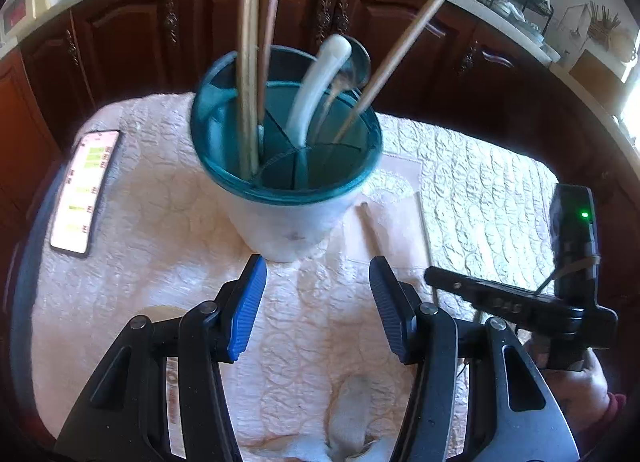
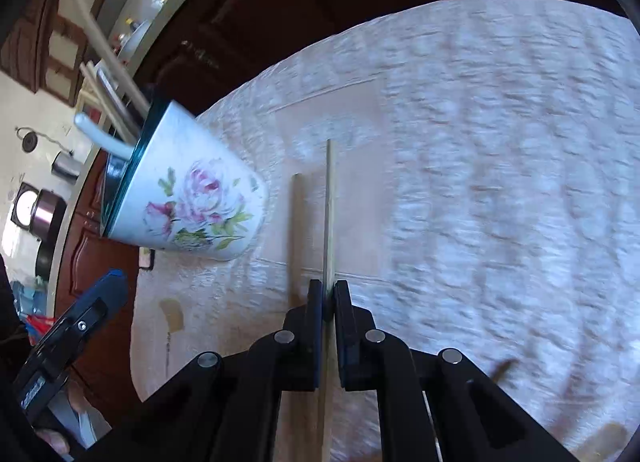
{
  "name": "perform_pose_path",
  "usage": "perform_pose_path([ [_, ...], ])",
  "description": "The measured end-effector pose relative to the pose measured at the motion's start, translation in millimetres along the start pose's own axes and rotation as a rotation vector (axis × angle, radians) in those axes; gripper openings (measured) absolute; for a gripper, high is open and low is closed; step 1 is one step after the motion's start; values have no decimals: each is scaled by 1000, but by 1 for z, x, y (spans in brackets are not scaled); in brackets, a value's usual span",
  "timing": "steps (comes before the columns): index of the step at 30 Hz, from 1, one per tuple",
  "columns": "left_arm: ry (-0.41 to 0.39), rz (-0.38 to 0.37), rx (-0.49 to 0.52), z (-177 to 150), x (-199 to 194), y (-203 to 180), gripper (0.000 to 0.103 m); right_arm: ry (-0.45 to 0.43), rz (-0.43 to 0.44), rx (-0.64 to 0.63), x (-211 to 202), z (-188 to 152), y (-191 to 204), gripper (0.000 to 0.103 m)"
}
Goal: Organize utensils
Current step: 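Grasp a wooden chopstick with the right tool while the left tool grasps another chopstick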
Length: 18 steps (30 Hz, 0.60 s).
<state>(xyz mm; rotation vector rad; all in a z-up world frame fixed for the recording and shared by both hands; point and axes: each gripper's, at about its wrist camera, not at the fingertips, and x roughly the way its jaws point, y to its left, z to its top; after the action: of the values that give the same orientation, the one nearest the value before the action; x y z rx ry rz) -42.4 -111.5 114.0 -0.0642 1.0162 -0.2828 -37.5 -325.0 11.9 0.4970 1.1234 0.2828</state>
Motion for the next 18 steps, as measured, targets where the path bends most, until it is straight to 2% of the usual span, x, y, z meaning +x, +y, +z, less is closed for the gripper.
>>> perform_pose_path([
  [6, 64, -45, 24, -4, 25, -23, 53, 43, -70, 76, -15, -3, -36, 6],
  [12, 138, -68, -14, -5, 67, -43, 52, 7, -80, 110, -28, 10, -51, 8],
  [15, 171, -73, -28, -5, 87, -50, 36, 6, -73, 111, -32, 17, -56, 9],
  [17, 203, -79, -30, -7, 101, -52, 9, 3, -66, 108, -30, 21, -57, 11],
  [18, 211, -82, -35, -8, 104, -51, 9, 2, -62, 111, -30, 23, -59, 16],
])
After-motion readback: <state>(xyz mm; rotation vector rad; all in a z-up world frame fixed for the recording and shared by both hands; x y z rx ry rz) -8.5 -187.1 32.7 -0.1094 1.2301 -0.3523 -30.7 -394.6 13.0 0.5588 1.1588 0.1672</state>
